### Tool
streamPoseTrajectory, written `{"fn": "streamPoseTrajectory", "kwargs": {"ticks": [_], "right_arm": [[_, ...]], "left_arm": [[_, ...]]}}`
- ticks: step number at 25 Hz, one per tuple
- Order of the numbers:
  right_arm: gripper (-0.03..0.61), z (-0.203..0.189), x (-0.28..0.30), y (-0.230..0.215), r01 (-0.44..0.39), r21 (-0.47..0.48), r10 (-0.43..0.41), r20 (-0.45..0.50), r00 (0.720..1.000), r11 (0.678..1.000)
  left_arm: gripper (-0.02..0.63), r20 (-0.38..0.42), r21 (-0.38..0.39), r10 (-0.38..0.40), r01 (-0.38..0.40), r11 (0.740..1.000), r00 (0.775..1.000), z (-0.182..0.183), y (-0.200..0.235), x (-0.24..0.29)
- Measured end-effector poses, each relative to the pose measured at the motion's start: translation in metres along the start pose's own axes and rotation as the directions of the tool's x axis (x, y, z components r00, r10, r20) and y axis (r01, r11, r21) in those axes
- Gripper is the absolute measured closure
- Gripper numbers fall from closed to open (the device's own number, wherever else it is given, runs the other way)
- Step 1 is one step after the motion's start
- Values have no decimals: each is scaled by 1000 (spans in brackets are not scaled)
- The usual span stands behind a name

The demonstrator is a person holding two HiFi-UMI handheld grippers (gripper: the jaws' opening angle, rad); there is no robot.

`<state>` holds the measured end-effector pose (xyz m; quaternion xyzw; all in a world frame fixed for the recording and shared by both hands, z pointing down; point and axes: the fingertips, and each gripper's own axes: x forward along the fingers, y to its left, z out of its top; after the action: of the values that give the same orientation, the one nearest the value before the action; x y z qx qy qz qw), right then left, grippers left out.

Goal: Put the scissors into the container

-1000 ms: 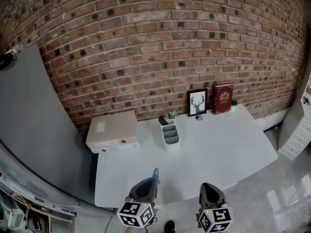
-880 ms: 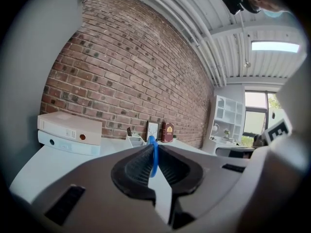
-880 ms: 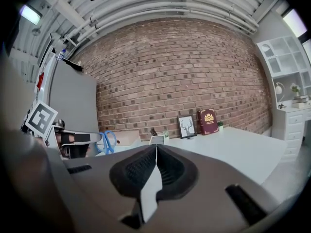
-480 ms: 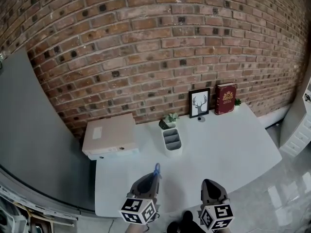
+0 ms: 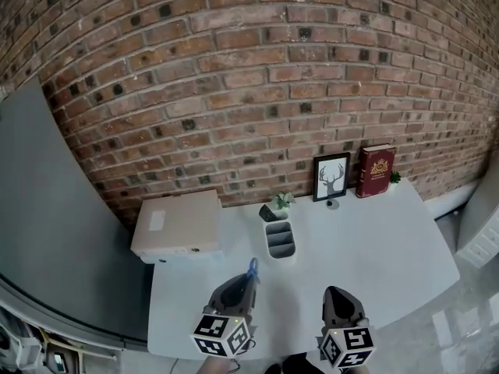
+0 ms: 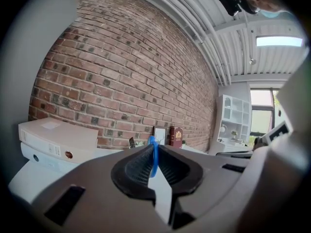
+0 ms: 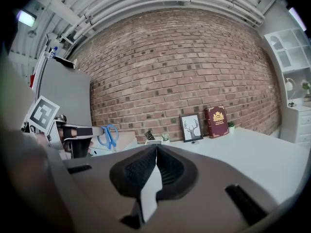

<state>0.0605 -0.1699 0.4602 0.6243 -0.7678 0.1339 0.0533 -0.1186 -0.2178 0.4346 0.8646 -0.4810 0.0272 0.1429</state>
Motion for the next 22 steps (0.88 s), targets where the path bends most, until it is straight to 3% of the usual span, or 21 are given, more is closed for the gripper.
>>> {"fn": "streamPoseTrajectory", "kwargs": {"ticks": [22], "right_arm": [[577,4,45,-54,-29,18,30,-46,998,999]], "left_arm": [[583,68,-16,23,-22,1000,997,47,2,85]]}}
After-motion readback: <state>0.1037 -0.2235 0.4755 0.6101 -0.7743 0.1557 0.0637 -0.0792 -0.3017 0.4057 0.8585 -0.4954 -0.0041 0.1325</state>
